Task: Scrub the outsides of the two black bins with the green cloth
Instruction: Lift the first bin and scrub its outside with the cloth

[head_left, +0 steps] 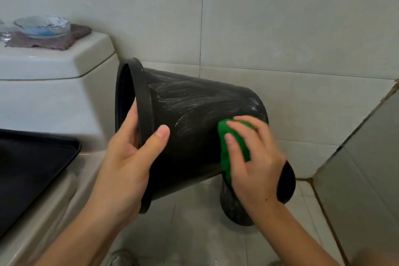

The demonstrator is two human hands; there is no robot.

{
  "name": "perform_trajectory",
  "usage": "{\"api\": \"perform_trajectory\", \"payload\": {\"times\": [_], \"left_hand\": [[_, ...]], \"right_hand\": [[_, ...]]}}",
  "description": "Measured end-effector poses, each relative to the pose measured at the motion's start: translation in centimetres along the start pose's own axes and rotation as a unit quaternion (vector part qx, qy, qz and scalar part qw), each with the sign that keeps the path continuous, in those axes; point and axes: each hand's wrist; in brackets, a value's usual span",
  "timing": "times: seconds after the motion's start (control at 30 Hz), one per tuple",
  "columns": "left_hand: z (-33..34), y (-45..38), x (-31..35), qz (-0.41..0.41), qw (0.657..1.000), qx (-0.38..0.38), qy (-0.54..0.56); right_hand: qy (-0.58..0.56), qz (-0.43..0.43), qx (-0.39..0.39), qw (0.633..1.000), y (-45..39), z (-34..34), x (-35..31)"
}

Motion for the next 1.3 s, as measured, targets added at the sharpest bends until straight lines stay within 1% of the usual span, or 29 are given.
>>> {"api": "perform_trajectory", "payload": {"times": [0.07,0.1,0.13,0.17,0.23,0.27,0.3,0.33,0.4,0.47,0.57,0.6,0.63,0.67,0.7,0.73,0.77,0.8,0.83,0.87,0.93,1.0,1.07,1.13,1.17,1.2,1.27,1.3], "left_hand": [[0.0,0.0,-0.2,-0.008,1.0,0.001,0.003],[0.0,0.0,-0.1,-0.011,1.0,0.001,0.002],[-0.1,0.0,0.0,-0.012,1.0,0.001,0.0],[-0.2,0.1,0.1,-0.011,1.0,0.003,-0.003],[-0.4,0.2,0.6,-0.01,1.0,0.017,0.002],[-0.5,0.2,0.7,-0.01,1.0,0.026,0.008],[-0.6,0.2,0.8,-0.009,0.999,0.034,0.017],[-0.6,0.2,0.8,-0.007,0.999,0.04,0.025],[-0.3,0.1,0.5,-0.003,0.999,0.036,0.032],[0.1,0.2,0.0,0.001,0.999,0.021,0.024],[0.2,0.3,-0.5,-0.005,1.0,0.01,0.024],[0.2,0.3,-0.5,-0.006,1.0,0.012,0.026],[0.2,0.3,-0.5,-0.004,1.0,0.013,0.025],[0.2,0.3,-0.4,0.0,1.0,0.012,0.021],[0.2,0.3,-0.2,0.001,1.0,0.012,0.014],[0.2,0.3,-0.1,0.002,1.0,0.015,0.012],[0.1,0.4,-0.1,0.006,1.0,0.019,0.015],[0.0,0.4,-0.1,0.009,0.999,0.024,0.021],[0.0,0.5,-0.2,0.012,0.999,0.026,0.028],[0.1,0.4,-0.4,0.015,0.999,0.024,0.033],[0.8,0.5,-1.0,0.028,0.999,0.014,0.019],[1.5,0.6,-1.6,0.038,0.999,-0.003,-0.002],[1.8,0.7,-2.0,0.031,0.999,-0.01,0.002],[1.8,0.6,-2.1,0.026,1.0,-0.012,0.012],[1.8,0.6,-2.1,0.026,0.999,-0.013,0.013],[1.6,0.6,-2.0,0.027,0.999,-0.012,0.013],[1.4,0.7,-1.8,0.027,1.0,-0.005,0.014],[1.3,0.8,-1.7,0.028,1.0,-0.001,0.014]], "right_hand": [[-0.012,-0.056,-0.017,0.998,0.5,0.0,-0.4],[-0.012,-0.066,-0.02,0.998,0.2,-0.2,0.1],[-0.006,-0.049,-0.012,0.999,-0.2,-0.4,1.0],[0.001,0.0,0.006,1.0,-0.8,-0.7,2.0],[0.003,0.142,0.046,0.989,-2.1,-1.3,3.5],[0.001,0.184,0.058,0.981,-2.6,-1.4,3.8],[0.002,0.193,0.066,0.979,-2.8,-1.4,3.9],[0.006,0.177,0.071,0.982,-2.8,-1.3,3.6],[0.001,0.1,0.064,0.993,-2.3,-1.0,2.2],[-0.013,0.015,0.034,0.999,-1.0,-0.5,0.4],[-0.03,-0.099,-0.008,0.995,0.5,-0.4,-1.2],[-0.031,-0.119,-0.013,0.992,0.4,-0.6,-0.8],[-0.023,-0.114,-0.008,0.993,0.1,-0.8,0.0],[-0.014,-0.074,0.005,0.997,-0.3,-0.9,1.0],[-0.008,-0.001,0.022,1.0,-0.7,-1.0,2.0],[-0.007,0.082,0.039,0.996,-1.1,-1.2,2.7],[-0.011,0.145,0.051,0.988,-1.4,-1.1,3.1],[-0.012,0.171,0.059,0.983,-1.5,-1.0,3.3],[-0.012,0.164,0.063,0.984,-1.4,-0.7,3.0],[-0.015,0.137,0.063,0.988,-1.2,-0.5,2.4],[-0.039,0.06,0.05,0.996,-0.1,0.0,0.4],[-0.059,-0.02,0.023,0.998,1.6,0.4,-2.0],[-0.074,-0.081,-0.014,0.994,3.0,0.4,-3.3],[-0.063,-0.107,-0.033,0.992,2.4,0.1,-2.5],[-0.051,-0.088,-0.03,0.994,1.7,0.0,-1.5],[-0.044,-0.038,-0.02,0.998,0.8,-0.1,-0.3],[-0.04,0.103,0.004,0.994,-1.1,-0.6,1.6],[-0.039,0.155,0.012,0.987,-1.6,-0.6,2.2]]}}
Point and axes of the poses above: each hand's wrist, its own y-axis away from the middle knuckle, its own z-axis out of the palm, x = y × z, and after that the axes turned 13 degrees about z, right-handed
